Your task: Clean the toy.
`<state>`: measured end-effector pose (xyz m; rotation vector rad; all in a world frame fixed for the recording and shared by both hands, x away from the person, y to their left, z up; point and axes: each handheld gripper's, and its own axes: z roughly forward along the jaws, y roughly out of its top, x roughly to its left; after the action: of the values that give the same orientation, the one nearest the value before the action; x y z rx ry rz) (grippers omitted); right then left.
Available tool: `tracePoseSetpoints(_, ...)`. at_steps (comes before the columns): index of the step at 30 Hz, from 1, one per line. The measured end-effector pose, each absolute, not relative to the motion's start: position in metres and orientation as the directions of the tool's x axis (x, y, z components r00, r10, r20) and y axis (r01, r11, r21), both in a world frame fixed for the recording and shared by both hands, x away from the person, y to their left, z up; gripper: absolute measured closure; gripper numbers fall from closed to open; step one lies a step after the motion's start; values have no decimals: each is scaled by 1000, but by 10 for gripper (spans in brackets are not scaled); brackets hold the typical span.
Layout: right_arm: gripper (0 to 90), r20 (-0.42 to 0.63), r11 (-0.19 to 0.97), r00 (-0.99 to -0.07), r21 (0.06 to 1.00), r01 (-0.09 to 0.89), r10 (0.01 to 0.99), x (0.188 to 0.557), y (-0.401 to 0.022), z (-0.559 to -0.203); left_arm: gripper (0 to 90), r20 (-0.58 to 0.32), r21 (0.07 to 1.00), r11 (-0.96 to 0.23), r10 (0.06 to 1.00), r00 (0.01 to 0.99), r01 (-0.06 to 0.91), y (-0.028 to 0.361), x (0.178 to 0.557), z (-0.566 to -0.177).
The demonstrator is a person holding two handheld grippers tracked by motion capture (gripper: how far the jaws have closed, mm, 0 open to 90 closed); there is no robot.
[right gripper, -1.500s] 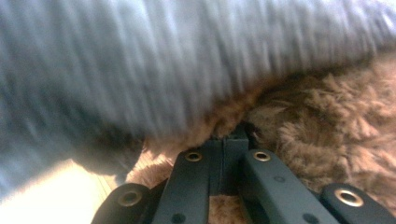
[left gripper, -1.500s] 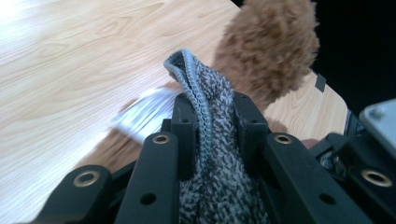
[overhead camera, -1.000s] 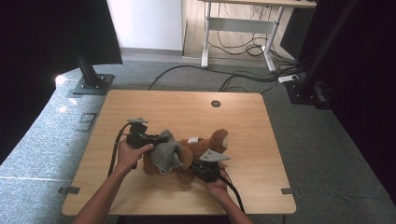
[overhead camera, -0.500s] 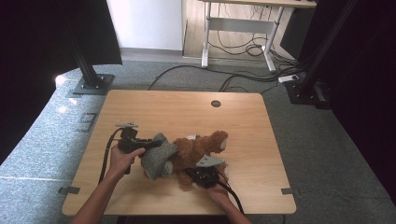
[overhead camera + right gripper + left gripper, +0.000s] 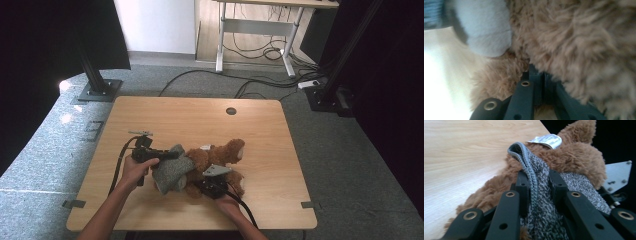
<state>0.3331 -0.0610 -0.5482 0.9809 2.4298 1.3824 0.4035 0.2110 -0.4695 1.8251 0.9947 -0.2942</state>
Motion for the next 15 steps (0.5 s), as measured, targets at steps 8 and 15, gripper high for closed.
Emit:
tracePoseSetpoints(8,900,105,358,-719,812,461,687,347,-47,-550,735,-602,628,-225,467,648,745,186,414,-470)
tracePoseSetpoints(15,853,115,348,-722,817,459,682,352,-51,-549,736,-552,644,-231,520,652,729,185,416,-470)
